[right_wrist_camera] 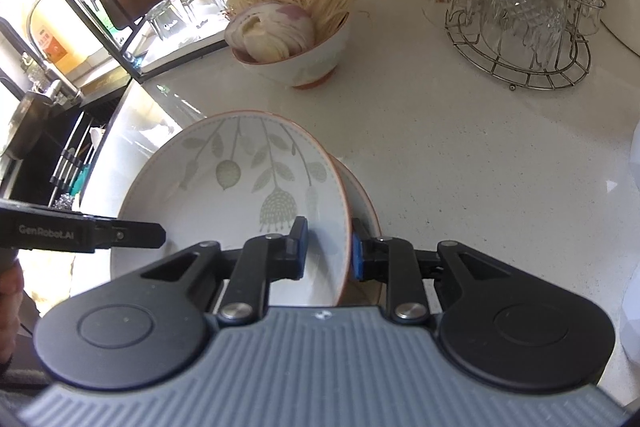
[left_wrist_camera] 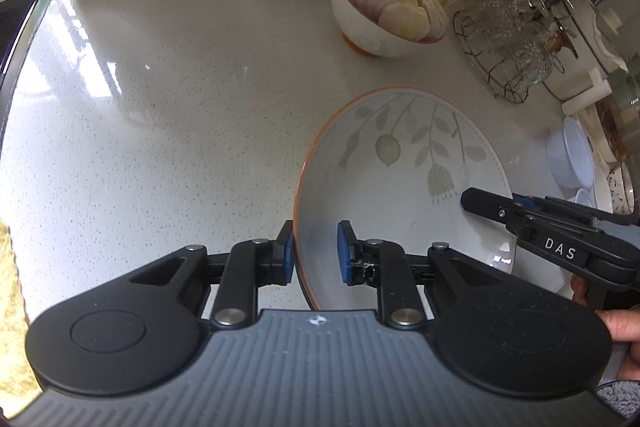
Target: Organize plates and bowls
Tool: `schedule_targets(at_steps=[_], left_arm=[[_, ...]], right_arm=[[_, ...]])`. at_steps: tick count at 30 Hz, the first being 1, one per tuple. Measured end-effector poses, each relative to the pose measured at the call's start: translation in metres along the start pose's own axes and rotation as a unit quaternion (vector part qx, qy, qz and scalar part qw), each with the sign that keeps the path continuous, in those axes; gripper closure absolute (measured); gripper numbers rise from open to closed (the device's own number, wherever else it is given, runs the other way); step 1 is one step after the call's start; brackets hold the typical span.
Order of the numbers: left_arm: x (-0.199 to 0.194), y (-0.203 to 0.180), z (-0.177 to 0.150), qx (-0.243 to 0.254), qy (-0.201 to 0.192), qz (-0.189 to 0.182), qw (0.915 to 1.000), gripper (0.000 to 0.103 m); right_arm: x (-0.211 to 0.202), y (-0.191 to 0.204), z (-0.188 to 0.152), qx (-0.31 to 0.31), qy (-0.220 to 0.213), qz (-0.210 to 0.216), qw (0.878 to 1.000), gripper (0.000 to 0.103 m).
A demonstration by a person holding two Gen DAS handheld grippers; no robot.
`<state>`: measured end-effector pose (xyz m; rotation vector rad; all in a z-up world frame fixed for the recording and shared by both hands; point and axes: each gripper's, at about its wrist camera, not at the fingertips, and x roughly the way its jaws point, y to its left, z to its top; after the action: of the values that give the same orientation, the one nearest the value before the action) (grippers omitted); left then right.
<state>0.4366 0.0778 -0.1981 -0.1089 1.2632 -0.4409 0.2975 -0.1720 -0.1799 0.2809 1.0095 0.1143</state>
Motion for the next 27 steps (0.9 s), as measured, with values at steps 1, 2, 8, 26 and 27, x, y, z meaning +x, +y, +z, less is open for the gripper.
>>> schedule_targets(at_steps=[1,2,8,26,27], left_arm=[[0.000,0.000,0.000,-0.001,0.001,-0.001,1.0000,0.079],[-0.001,0.001,0.000,-0.003,0.003,-0.003,1.0000,0.079],[-0.006,0.005,-0.001,-0.015,0.005,-0.018,0.9997,0.075],[-0.023,0.013,-0.011,-0.025,-0.022,-0.036,0.9988,0.075],[-0.023,0.013,-0.012,-0.023,-0.026,-0.035,0.9988,0.075]], right_arm=[[0.000,0.000,0.000,0.002,0.001,0.001,1.000,0.077],[0.000,-0.001,-0.001,0.004,0.003,0.002,1.000,0.077],[0.002,-0.002,-0.003,0.015,0.014,0.015,1.000,0.077],[-0.002,-0.002,-0.010,0.032,0.006,0.005,0.999,0.077],[-0.004,-0.002,-0.009,0.031,0.002,0.000,1.000,0.077]])
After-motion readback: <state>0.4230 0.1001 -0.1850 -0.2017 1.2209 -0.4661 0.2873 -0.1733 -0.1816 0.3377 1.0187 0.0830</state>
